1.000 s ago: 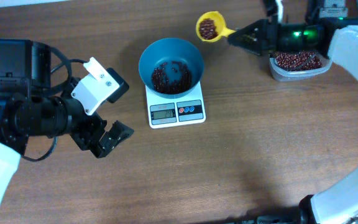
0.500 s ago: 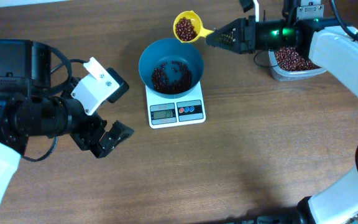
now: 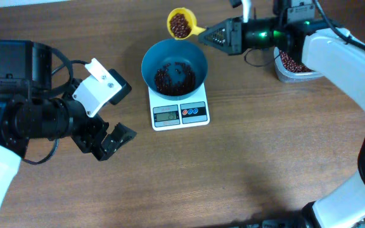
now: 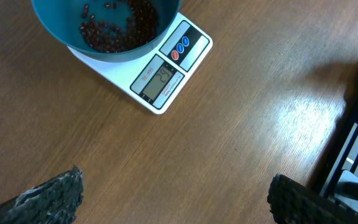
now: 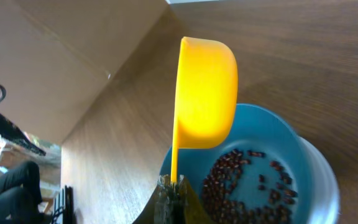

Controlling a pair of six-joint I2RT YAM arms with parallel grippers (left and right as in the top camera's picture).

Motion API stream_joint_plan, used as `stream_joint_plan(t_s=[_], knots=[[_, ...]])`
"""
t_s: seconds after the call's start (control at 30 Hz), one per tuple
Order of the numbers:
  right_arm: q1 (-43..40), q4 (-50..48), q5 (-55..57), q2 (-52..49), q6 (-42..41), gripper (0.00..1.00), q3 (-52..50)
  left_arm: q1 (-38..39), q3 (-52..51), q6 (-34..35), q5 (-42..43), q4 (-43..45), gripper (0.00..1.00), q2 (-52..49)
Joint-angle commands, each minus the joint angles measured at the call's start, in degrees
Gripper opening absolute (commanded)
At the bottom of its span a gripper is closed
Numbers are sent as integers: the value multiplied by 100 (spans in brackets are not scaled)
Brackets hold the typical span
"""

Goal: Scoop item into bowl and weigh 50g on scale
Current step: 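Carry the filled scoop left over the teal bowl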

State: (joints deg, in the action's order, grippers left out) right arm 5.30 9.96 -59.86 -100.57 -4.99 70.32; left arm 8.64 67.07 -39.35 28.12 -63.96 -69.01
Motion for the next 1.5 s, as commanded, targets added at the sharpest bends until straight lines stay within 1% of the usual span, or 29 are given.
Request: stream_joint_plan(t_s=[0.0,0.07,0.17,0.33,0.37,0.43,0.5,0.53,0.6,0.8,0.9,0.97,1.03,1.13,1.2,1.3,1.33,1.37,1.43,1.47], knots=[[70,4,61,122,225,4,114,20,48,76,101,4,99,-4],[70,181,70,122,227,4,114,20,48,76,101,4,99,-4],[70,616,466,122,581,4,114,20,48,76,101,7,99,-4],[70,1279,656,184,931,4,116,20,48,76,101,4,99,-4],[70,1423,807,295,938,4,116,20,48,76,101,4,99,-4],[76,1768,1040,603,1224,4,116,20,48,76,101,4,99,-4],[162,2068,1574,881,1239,4,116,20,48,76,101,4,99,-4],[267,2240,1753,970,1495,4,116,20,48,76,101,4,99,-4],[332,2448,1967,1054,1554,4,116,20,48,76,101,4,99,-4],[332,2503,2157,1086,1552,4,125,20,48,76,101,4,99,-4],[356,2492,2159,1086,1550,4,302,20,48,76,101,4,99,-4],[439,2465,2350,1086,1550,4,302,20,48,76,101,4,99,-4],[498,2579,2260,1110,1504,4,481,20,48,76,101,4,99,-4],[568,2736,2516,1097,1506,4,529,20,48,76,101,4,99,-4],[568,2791,2369,1123,1504,4,599,20,48,76,101,4,99,-4],[568,2973,2885,1093,1508,4,597,20,48,76,101,4,99,-4],[619,2970,2505,1108,1491,4,671,20,48,76,101,4,99,-4],[734,2973,2682,1108,1484,4,706,20,48,76,101,4,99,-4],[909,2973,3407,1075,1486,4,673,20,48,76,101,4,99,-4],[955,2966,3272,1086,1482,4,704,20,48,76,101,4,99,-4]])
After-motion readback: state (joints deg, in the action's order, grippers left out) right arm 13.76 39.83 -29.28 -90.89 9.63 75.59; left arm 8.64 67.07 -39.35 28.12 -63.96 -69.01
